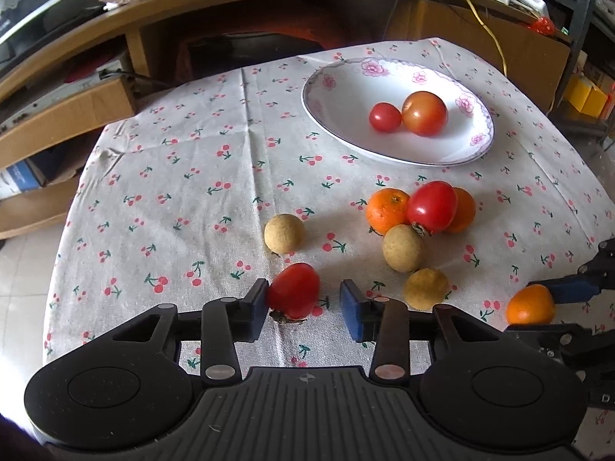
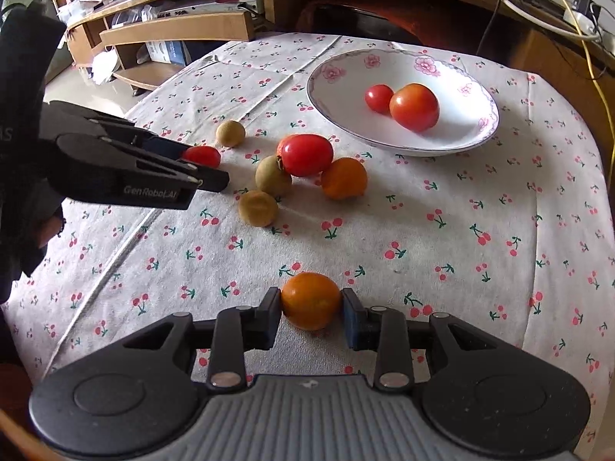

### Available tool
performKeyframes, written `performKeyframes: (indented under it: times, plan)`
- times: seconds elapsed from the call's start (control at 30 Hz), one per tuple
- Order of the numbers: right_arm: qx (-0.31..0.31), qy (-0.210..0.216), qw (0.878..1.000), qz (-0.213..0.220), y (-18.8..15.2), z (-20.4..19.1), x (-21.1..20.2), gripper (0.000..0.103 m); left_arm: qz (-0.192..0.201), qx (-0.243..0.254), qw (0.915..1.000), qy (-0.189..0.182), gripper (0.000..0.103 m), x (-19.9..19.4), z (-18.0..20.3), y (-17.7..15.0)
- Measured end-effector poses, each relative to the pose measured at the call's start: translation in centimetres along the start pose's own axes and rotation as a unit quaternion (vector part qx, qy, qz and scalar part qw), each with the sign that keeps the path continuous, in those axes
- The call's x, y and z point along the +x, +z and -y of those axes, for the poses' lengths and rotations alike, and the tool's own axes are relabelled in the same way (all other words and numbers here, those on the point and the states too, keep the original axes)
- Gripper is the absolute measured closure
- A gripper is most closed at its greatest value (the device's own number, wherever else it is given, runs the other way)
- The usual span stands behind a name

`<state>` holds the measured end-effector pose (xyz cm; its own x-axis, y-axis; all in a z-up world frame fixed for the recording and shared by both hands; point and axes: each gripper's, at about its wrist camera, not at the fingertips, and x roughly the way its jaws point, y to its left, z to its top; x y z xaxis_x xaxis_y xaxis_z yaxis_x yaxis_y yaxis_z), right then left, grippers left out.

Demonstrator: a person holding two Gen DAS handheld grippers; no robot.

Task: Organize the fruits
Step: 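Carry the red tomato and the mandarin over the white bowl with both grippers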

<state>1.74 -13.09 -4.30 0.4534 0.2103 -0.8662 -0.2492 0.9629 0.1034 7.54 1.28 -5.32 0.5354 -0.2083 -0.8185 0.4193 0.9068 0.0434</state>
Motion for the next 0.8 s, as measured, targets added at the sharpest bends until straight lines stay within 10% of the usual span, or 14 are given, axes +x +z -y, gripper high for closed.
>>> performKeyframes:
  times: [0.13, 0.8]
  plan:
    - [0.001, -0.009, 1.000, -0.003, 0.1, -0.1, 0.0, 0.070, -0.010, 0.009, 0.9998, -0.012, 0.070, -0.4, 0.3, -0.2]
    - [0.018, -0.034, 0.999, 0.031, 2.3, 0.5, -1.0, 0.070, 0.008, 0.019, 0.9991, -0.037, 0.071, -2.6, 2.3, 0.6]
